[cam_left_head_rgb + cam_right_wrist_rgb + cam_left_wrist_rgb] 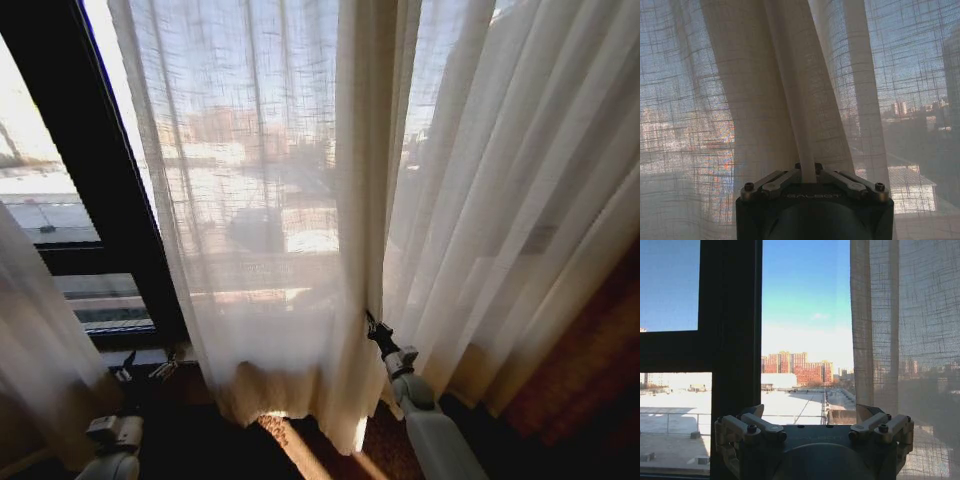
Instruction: Open the curtains by pulling them apart, changing their state from closed to fully open.
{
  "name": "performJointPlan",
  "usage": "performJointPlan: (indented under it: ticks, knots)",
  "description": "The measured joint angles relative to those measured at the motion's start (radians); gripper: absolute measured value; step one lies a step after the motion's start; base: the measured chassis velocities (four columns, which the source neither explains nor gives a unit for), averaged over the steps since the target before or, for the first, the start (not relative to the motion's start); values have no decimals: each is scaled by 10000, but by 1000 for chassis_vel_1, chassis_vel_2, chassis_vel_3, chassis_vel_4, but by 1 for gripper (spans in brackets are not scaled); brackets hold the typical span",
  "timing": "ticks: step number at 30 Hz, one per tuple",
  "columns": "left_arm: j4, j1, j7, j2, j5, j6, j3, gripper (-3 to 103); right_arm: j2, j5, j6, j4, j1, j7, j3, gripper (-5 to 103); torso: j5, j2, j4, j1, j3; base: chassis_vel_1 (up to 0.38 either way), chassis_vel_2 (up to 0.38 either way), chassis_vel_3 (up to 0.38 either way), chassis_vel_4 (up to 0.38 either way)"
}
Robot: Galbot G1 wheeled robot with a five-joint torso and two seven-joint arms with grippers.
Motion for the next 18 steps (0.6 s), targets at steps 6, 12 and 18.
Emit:
performJointPlan:
  ticks: [6,12,18]
  knots:
    - [0,0,0,0,0,0,0,100,-31,8,21,-21,-28,-43,57,0,1,0,-1,0,0,-381,-334,379,325]
    - [0,0,0,0,-1,0,0,100,-77,48,23,-20,-21,-56,94,0,4,-1,-1,0,0,-380,-330,370,328]
    - [0,0,0,0,0,1,0,100,-88,73,24,-61,0,-70,113,0,-6,-1,0,2,0,-405,-313,399,326]
